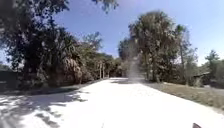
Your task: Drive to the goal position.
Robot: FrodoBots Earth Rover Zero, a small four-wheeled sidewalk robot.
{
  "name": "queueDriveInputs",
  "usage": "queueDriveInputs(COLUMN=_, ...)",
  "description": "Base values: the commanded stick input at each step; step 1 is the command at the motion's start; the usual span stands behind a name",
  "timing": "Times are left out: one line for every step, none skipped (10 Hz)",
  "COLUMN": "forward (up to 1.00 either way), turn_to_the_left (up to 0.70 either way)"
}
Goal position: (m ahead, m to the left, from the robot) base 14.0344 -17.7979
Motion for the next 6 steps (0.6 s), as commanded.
queueDriveInputs(forward=0.70, turn_to_the_left=0.00)
queueDriveInputs(forward=0.70, turn_to_the_left=0.00)
queueDriveInputs(forward=0.70, turn_to_the_left=0.00)
queueDriveInputs(forward=0.70, turn_to_the_left=0.00)
queueDriveInputs(forward=0.70, turn_to_the_left=0.00)
queueDriveInputs(forward=0.70, turn_to_the_left=0.00)
